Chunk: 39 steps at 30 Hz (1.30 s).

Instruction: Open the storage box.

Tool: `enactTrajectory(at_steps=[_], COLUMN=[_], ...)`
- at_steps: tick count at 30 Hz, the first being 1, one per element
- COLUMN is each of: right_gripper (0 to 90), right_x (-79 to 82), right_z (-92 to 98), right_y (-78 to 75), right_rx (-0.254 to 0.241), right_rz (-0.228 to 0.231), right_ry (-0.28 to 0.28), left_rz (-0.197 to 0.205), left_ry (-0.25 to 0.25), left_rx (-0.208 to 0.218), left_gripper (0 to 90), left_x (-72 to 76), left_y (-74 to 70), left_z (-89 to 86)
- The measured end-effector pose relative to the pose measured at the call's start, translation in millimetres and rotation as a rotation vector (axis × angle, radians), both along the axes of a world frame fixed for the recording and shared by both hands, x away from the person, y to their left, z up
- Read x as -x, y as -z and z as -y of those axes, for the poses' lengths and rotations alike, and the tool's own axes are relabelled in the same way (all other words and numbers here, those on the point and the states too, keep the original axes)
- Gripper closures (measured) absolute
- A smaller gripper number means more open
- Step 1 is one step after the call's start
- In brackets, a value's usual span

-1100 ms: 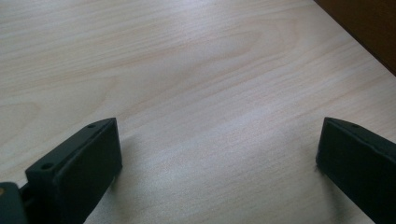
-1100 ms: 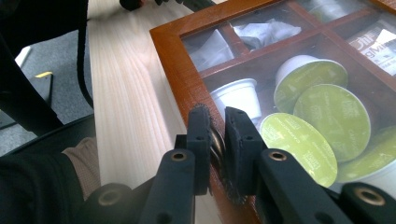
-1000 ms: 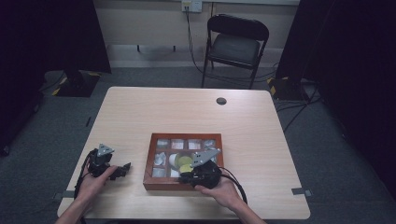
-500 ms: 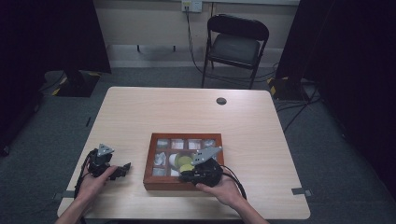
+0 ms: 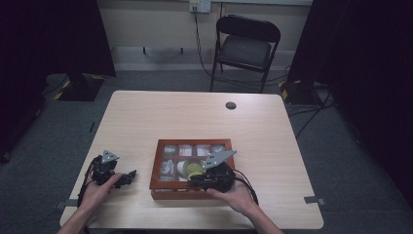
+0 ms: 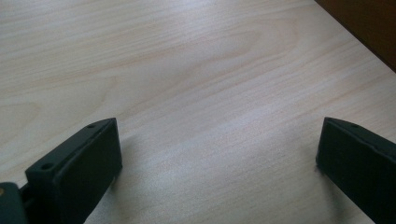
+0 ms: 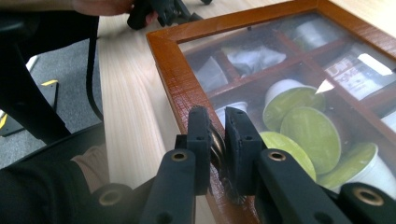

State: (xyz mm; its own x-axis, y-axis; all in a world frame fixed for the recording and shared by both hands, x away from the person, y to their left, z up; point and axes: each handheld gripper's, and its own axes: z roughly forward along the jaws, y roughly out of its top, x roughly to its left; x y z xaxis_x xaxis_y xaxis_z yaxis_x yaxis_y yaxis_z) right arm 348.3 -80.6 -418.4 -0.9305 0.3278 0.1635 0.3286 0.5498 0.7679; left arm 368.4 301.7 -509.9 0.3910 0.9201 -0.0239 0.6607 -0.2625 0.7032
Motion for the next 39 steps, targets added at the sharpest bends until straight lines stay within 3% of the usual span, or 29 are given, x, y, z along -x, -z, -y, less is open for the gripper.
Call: enactTrajectory(at_steps=[6,39], right_gripper=[80.8,80.9], right_x=[-3.4,-14.4], right_z=[2.0,4.4], right_y=[-8.9,-29.8], right_rx=[-0.031,-0.103], right_rz=[-0.013,-0.041], right_ry=[0.01,0.036], left_rz=[0.0,0.002], left_ry=[0.0,0.0], left_rx=[0.0,-0.002], left_gripper=[0.0,0.0], left_x=[0.0,-0.6], left_y=[0.0,-0.1], left_z=[0.0,0.4])
